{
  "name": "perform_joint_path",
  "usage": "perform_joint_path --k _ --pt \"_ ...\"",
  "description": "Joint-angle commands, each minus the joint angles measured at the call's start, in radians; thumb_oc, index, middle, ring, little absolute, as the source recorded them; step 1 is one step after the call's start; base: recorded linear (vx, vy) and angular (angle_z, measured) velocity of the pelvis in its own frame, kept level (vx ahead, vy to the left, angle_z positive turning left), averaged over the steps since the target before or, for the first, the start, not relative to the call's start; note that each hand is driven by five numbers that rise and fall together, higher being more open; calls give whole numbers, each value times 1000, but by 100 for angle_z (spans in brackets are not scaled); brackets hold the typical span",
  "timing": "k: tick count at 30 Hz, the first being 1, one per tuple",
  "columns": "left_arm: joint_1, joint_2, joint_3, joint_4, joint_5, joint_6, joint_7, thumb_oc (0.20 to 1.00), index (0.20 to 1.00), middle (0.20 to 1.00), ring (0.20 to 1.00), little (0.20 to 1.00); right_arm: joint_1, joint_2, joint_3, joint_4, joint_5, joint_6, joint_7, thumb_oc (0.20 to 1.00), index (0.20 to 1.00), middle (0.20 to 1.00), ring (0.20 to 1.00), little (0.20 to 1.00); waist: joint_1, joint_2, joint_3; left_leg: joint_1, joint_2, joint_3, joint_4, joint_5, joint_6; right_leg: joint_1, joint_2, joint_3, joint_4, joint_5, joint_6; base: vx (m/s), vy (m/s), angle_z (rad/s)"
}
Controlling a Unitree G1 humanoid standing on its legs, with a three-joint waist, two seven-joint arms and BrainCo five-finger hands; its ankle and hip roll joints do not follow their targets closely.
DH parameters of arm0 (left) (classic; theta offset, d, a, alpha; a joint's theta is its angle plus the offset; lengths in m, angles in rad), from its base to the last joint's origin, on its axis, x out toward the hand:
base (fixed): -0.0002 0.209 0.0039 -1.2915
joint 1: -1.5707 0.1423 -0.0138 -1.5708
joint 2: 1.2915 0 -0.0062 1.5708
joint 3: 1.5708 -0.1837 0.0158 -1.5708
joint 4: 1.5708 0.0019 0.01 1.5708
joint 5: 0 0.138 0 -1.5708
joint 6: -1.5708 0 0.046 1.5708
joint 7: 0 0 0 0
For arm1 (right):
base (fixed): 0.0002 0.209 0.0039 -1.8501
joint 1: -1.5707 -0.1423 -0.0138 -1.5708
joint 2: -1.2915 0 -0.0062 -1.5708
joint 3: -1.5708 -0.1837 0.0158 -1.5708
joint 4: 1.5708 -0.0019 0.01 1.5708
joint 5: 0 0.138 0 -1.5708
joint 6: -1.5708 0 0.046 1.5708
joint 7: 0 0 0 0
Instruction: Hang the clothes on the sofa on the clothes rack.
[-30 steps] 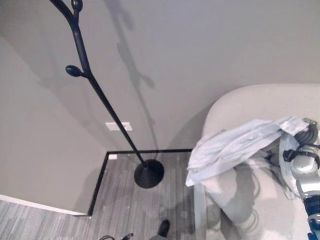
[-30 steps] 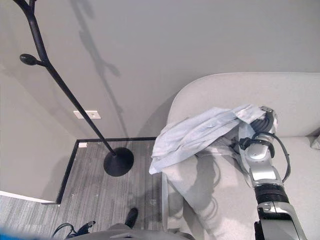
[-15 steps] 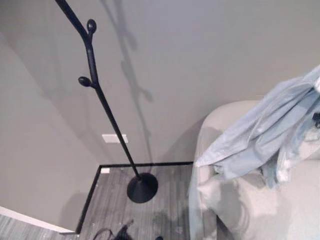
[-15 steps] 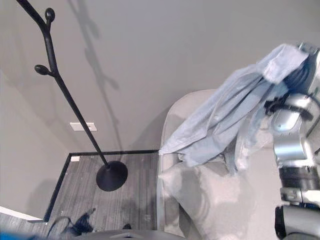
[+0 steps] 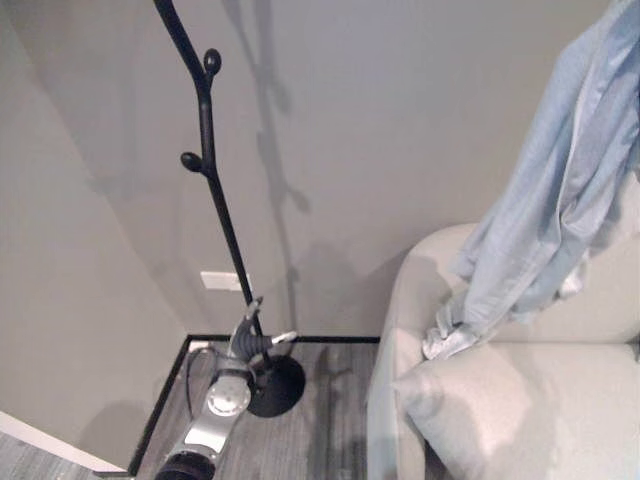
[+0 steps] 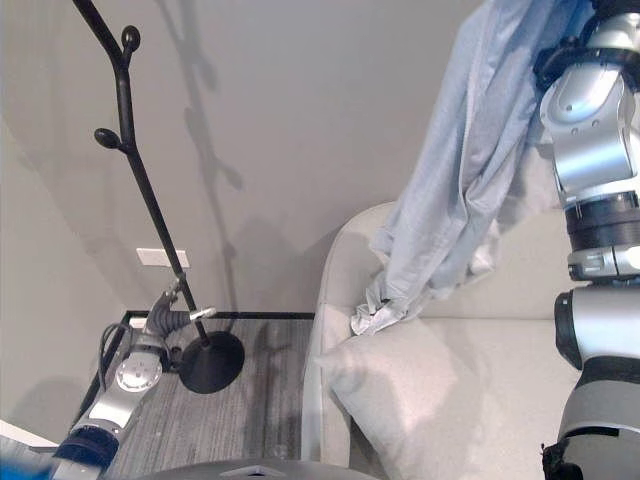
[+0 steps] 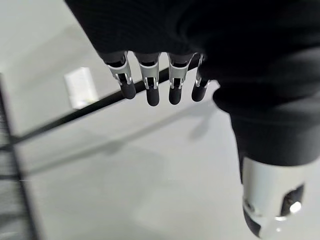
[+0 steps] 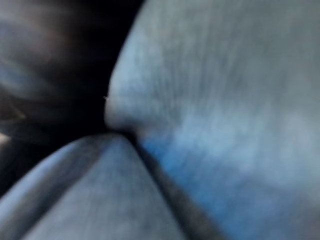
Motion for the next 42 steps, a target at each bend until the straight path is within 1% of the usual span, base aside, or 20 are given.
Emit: perform_joint_path --k 1,4,7,8,9,12,14,18,19,20,22,23,25,26,27,34,37,38,39,42 --pt "-77 12 4 -45 -72 -101 77 1000 1000 1000 1000 1000 -163 -31 69 64 76 -38 -23 200 200 200 200 200 18 -17 -93 -29 -59 -31 5 -57 29 -3 5 129 19 -84 35 0 0 0" --pt "-99 -9 -19 -69 -110 -124 77 1000 1000 1000 1000 1000 -232 2 117 98 92 -51 -24 200 200 200 200 200 12 -17 -94 -28 -60 -33 5 -56 28 -3 5 131 19 -83 35 0 0 0" --pt "-138 -31 -96 -107 -143 -142 56 1000 1000 1000 1000 1000 -337 74 185 185 138 -73 -19 200 200 200 200 200 2 -21 -96 -28 -60 -35 5 -55 28 0 6 134 19 -79 33 -11 -6 0" --pt "-140 -33 -95 -106 -144 -142 56 1000 1000 1000 1000 1000 -343 74 190 191 139 -75 -19 200 200 200 200 200 3 -20 -95 -28 -61 -34 5 -55 28 0 6 134 19 -79 33 -43 -20 -3" --pt "-177 -59 -176 -101 -158 -144 31 1000 1000 1000 1000 1000 -396 130 221 243 176 -87 -13 200 200 200 200 200 -7 -21 -96 -27 -61 -32 5 -54 28 0 7 136 19 -76 33 0 0 0" --pt "-197 -77 -223 -97 -187 -146 8 1000 1000 1000 1000 1000 -430 164 240 264 200 -97 -10 200 200 200 200 200 -12 -19 -95 -27 -62 -31 5 -54 29 -1 7 138 19 -74 32 -20 -6 -1" --pt "-230 -113 -298 -103 -280 -146 -39 1000 1000 1000 1000 1000 -461 233 255 297 226 -101 -6 200 200 200 200 200 -23 -17 -95 -27 -63 -31 5 -54 31 -1 7 145 19 -71 31 -24 -2 -7" --pt "-258 -138 -344 -111 -344 -144 -69 1000 1000 1000 1000 1000 -463 288 252 298 245 -107 -5 200 200 200 200 200 -30 -12 -93 -25 -64 -29 5 -55 32 0 8 152 19 -69 30 -22 -6 -14" --pt "-296 -160 -417 -147 -387 -137 -103 1000 1000 1000 1000 1000 -463 380 246 277 266 -116 3 200 200 200 200 200 -39 -7 -89 -23 -66 -29 5 -57 35 1 9 160 19 -68 28 -31 -9 -13" --pt "-297 -160 -417 -146 -388 -137 -104 1000 1000 1000 1000 1000 -463 380 246 276 266 -116 3 200 200 200 200 200 -39 -7 -89 -23 -66 -28 5 -57 35 1 9 160 19 -68 28 -36 -13 -13" --pt "-335 -171 -461 -143 -372 -135 -107 1000 1000 1000 1000 1000 -468 431 247 277 273 -123 3 200 200 200 200 200 -45 -5 -88 -20 -66 -27 5 -59 36 2 9 164 19 -66 27 -9 -12 -17" --pt "-390 -199 -510 -100 -359 -126 -99 1000 1000 1000 1000 1000 -476 479 253 285 273 -124 6 200 200 200 200 200 -56 -3 -89 -19 -66 -25 5 -60 37 3 9 169 19 -67 27 -6 -13 -11" --pt "-420 -216 -534 -72 -357 -126 -96 1000 1000 1000 1000 1000 -483 500 260 288 274 -125 6 200 200 200 200 200 -59 -1 -88 -18 -66 -24 5 -60 37 3 9 171 19 -66 27 -8 -7 -2" --pt "-466 -244 -572 -42 -363 -128 -95 1000 1000 1000 1000 1000 -489 548 266 288 284 -131 8 200 200 200 200 200 -69 3 -88 -18 -67 -23 5 -60 38 2 9 177 19 -65 27 -17 -15 -4" --pt "-468 -245 -572 -40 -363 -129 -95 1000 1000 1000 1000 1000 -490 548 266 288 284 -131 8 200 200 200 200 200 -69 3 -87 -18 -67 -23 5 -60 38 2 9 177 19 -65 27 -21 -12 -4" --pt "-571 -324 -654 -9 -443 -132 -97 1000 1000 1000 1000 1000 -485 679 258 268 304 -145 1 200 200 200 200 200 -92 18 -83 -14 -68 -19 5 -61 41 -4 7 192 19 -60 28 -15 -6 -12" --pt "-589 -362 -682 39 -447 -119 -96 1000 1000 1000 1000 1000 -483 713 255 281 320 -151 0 200 200 200 200 200 -98 24 -81 -11 -69 -18 5 -61 42 -4 6 197 19 -59 29 -5 -1 -5" --pt "-595 -370 -686 55 -445 -116 -95 922 922 922 922 922 -482 719 256 286 323 -151 1 200 200 200 200 200 -100 25 -81 -11 -69 -18 5 -61 42 -4 6 198 19 -58 29 -4 5 -3" --pt "-599 -377 -687 79 -438 -109 -94 200 200 200 200 200 -484 722 258 290 327 -151 2 200 200 200 200 200 -102 28 -81 -11 -71 -16 5 -60 43 -5 6 198 19 -58 29 0 0 0" --pt "-595 -363 -675 133 -418 -90 -83 200 200 200 200 200 -474 723 263 286 329 -147 9 200 200 200 200 200 -101 33 -82 -10 -71 -16 5 -58 42 -6 5 199 19 -56 29 2 3 -1"
